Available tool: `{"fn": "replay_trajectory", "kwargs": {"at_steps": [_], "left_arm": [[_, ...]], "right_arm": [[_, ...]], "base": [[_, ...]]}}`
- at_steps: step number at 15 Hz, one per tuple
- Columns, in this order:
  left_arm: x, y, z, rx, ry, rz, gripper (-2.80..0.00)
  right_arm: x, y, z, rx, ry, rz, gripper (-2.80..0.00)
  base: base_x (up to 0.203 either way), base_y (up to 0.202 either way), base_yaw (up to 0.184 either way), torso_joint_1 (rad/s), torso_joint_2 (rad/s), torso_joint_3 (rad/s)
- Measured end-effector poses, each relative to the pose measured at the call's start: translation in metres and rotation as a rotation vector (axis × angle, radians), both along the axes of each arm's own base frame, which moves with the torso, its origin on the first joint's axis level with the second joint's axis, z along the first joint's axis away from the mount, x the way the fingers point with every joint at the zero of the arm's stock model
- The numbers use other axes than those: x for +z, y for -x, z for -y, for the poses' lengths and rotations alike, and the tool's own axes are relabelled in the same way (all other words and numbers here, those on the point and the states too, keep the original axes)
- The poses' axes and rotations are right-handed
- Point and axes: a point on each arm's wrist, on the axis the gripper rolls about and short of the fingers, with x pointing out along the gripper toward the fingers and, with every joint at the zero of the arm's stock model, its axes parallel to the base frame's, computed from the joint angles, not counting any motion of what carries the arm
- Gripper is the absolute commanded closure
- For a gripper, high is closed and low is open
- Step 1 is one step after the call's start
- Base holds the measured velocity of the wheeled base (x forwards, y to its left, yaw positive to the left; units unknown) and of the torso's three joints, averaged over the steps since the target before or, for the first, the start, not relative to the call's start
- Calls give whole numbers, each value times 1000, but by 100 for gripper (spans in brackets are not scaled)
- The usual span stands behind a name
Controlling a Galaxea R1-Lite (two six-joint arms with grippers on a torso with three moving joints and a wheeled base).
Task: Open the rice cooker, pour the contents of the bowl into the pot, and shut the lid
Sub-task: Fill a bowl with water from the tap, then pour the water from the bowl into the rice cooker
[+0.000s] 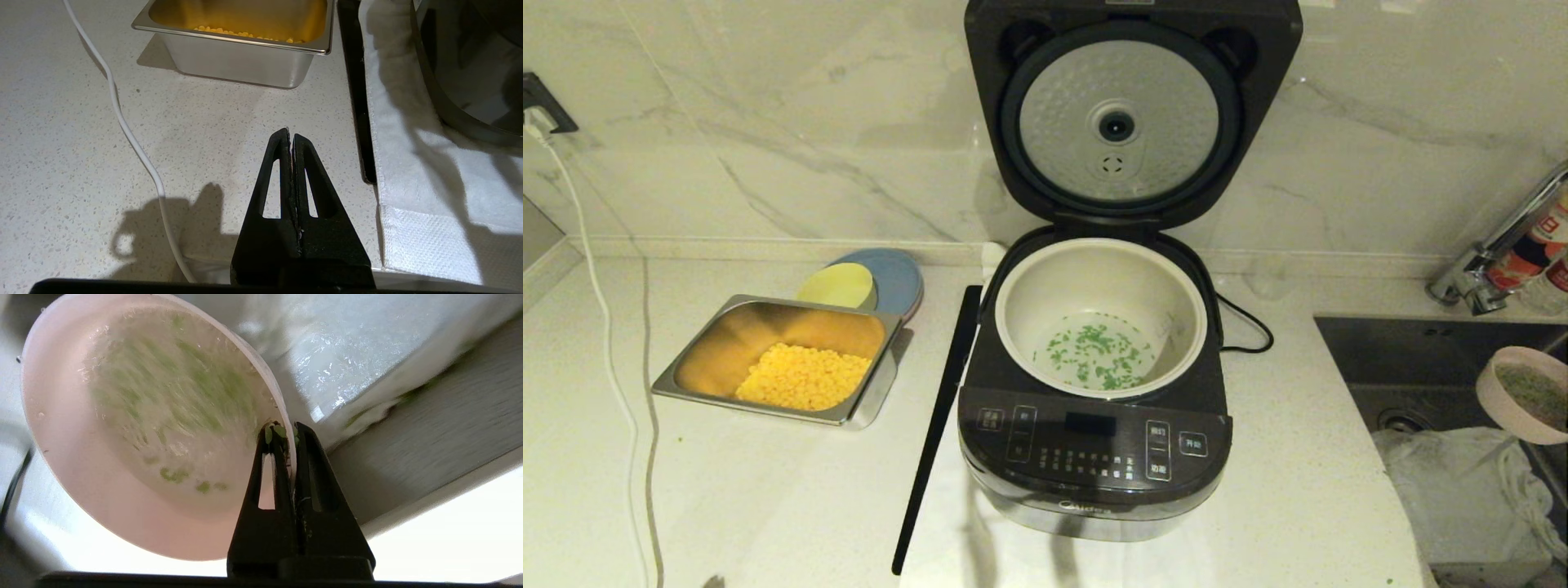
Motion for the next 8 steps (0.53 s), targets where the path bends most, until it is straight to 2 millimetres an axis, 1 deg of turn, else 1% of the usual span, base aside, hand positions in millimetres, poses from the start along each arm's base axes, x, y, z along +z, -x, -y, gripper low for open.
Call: {"fn": "replay_trajectory", "kwargs": {"at_steps": [4, 8], "left_arm": [[0, 0, 0, 0, 0, 0, 0], [0, 0, 0, 0, 0, 0, 0]], "right_arm": [[31, 2, -73, 163, 23, -41, 0], [66, 8, -144, 335, 106, -37, 0]], "base": [[0, 0, 0, 0, 0, 0], [0, 0, 0, 0, 0, 0]]}}
